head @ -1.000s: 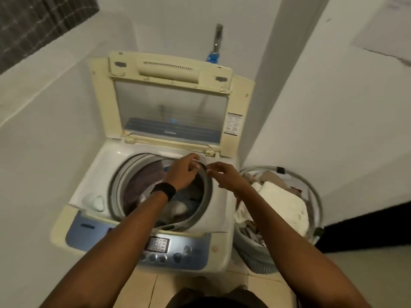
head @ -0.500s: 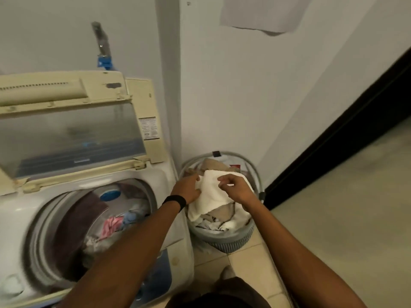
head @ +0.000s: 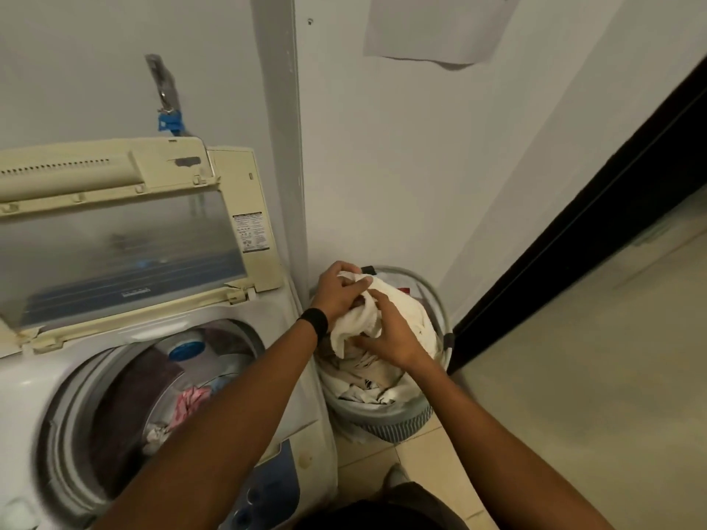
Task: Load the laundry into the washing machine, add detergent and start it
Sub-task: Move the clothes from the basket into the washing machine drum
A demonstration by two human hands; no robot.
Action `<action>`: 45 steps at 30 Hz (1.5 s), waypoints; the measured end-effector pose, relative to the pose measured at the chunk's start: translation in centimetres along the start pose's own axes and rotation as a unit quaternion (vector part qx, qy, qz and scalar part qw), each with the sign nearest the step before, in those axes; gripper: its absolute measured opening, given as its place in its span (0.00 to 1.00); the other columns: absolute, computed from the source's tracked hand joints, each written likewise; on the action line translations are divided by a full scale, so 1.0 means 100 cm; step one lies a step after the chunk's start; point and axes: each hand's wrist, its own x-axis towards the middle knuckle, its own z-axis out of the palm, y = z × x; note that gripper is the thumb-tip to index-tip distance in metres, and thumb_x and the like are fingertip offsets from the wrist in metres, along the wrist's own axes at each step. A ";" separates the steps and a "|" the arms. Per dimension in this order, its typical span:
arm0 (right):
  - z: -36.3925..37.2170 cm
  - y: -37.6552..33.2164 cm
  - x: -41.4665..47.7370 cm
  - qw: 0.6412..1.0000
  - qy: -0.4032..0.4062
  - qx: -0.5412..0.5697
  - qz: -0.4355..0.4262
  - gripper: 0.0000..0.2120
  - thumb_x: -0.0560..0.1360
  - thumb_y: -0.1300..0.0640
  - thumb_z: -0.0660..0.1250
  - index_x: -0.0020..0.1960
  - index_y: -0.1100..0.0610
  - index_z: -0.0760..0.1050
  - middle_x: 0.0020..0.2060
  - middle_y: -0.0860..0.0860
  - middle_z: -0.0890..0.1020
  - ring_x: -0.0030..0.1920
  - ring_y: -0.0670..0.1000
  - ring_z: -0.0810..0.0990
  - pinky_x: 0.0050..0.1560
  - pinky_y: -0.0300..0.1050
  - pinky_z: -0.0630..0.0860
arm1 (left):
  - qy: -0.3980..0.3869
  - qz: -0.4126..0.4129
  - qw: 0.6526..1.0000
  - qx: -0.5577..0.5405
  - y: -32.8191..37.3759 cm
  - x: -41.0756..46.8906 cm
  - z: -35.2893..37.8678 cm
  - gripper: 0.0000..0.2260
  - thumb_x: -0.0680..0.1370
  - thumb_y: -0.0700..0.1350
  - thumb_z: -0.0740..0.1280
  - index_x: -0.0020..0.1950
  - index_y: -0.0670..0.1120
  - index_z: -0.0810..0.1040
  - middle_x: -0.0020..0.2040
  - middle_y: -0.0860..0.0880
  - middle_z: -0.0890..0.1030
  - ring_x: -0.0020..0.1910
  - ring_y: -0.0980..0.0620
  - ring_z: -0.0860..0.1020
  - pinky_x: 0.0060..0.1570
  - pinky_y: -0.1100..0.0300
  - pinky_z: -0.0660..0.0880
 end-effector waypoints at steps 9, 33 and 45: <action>-0.055 -0.034 0.022 0.969 0.222 0.108 0.012 0.07 0.84 0.55 0.61 0.57 0.56 0.75 0.47 0.48 0.82 0.44 0.43 0.78 0.43 0.33 0.73 | -0.109 0.097 0.989 -0.006 0.017 -0.023 -0.015 0.18 0.77 0.31 0.66 0.65 0.44 0.79 0.56 0.44 0.85 0.58 0.49 0.82 0.59 0.55 0.79; -0.071 -0.073 0.028 0.987 0.053 0.005 -0.150 0.09 0.70 0.58 0.76 0.49 0.51 0.80 0.53 0.48 0.85 0.58 0.47 0.81 0.62 0.54 0.76 | -0.114 0.236 0.958 0.121 0.091 -0.025 -0.029 0.17 0.85 0.46 0.64 0.38 0.40 0.73 0.33 0.48 0.72 0.35 0.55 0.71 0.39 0.62 0.67; -0.135 -0.123 0.024 0.991 0.021 0.099 -0.086 0.16 0.75 0.44 0.75 0.52 0.51 0.73 0.41 0.63 0.80 0.37 0.59 0.77 0.41 0.52 0.76 | 0.039 0.330 0.938 0.095 0.185 -0.013 -0.048 0.20 0.87 0.52 0.59 0.42 0.38 0.70 0.36 0.46 0.67 0.36 0.52 0.66 0.39 0.57 0.64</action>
